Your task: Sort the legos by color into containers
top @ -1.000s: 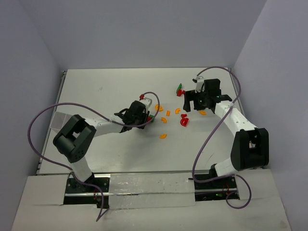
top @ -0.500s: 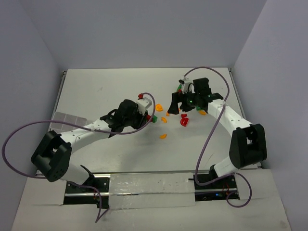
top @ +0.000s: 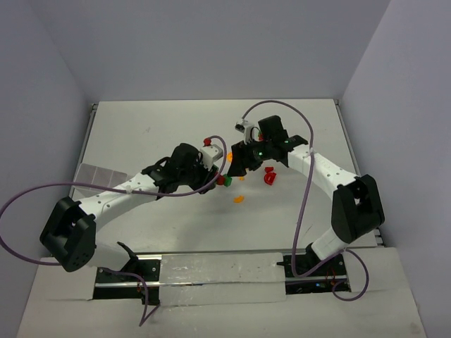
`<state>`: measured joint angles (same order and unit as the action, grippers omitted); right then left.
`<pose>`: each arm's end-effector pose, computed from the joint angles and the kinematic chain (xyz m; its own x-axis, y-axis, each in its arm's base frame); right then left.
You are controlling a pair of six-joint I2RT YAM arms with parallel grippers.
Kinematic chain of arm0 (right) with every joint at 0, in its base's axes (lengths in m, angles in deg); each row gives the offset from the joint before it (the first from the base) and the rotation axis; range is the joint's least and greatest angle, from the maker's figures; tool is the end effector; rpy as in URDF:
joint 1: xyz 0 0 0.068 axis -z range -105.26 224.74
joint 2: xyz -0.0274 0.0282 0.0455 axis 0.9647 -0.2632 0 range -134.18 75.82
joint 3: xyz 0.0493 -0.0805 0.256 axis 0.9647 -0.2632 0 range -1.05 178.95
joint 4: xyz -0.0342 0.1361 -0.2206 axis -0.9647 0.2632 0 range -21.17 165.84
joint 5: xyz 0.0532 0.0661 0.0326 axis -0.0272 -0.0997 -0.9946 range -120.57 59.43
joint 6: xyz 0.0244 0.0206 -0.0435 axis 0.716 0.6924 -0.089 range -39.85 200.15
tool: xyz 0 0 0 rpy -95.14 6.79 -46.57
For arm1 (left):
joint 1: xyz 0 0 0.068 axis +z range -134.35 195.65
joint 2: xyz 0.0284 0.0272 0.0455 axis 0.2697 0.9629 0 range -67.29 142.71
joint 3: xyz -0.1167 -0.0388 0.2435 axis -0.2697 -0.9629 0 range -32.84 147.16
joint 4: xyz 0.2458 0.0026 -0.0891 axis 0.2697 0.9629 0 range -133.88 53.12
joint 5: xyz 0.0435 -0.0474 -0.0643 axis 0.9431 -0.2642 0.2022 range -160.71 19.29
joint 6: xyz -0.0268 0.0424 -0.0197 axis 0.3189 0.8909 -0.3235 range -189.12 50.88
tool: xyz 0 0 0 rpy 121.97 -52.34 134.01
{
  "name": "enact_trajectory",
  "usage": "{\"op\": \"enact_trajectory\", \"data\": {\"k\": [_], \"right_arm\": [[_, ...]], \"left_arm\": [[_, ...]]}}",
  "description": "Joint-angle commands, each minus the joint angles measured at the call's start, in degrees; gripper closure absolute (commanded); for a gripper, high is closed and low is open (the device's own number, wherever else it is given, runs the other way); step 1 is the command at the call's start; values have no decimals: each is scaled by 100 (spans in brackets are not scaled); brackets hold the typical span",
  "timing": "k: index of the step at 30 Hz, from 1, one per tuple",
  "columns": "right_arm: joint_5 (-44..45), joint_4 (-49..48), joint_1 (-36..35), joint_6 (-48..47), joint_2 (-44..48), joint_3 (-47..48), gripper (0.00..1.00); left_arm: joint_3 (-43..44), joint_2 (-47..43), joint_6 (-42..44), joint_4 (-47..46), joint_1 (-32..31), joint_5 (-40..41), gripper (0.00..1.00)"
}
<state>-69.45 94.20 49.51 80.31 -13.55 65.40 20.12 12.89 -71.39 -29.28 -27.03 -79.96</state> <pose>0.2924 0.1625 0.2615 -0.6771 -0.3168 -0.6642 -0.7079 0.5270 0.4703 0.2179 -0.2088 0.2422 -0.5198 0.4263 -0.7404 0.7371 0.6618 -0.1365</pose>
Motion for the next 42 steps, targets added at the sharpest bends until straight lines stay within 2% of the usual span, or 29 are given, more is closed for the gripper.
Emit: {"op": "enact_trajectory", "data": {"k": [1,4,7,14,26,42], "right_arm": [[-307,263,-214,-179,-162,296,18],[-365,334,-297,-139,-267,391,8],[-401,324,-307,-24,-399,551,7],[-596,288,-307,378,-845,834,25],[-895,188,-327,494,-1004,925,43],[-910,240,-537,521,-1268,1064,52]], "left_arm": [[262,-60,-146,73,-21,-164,100],[250,-90,-109,13,-30,-208,100],[250,-104,-70,-16,-28,-248,100],[246,-113,-19,-26,-21,-354,100],[259,-7,31,43,-65,-481,100],[304,61,-2,43,-110,-490,100]]}}
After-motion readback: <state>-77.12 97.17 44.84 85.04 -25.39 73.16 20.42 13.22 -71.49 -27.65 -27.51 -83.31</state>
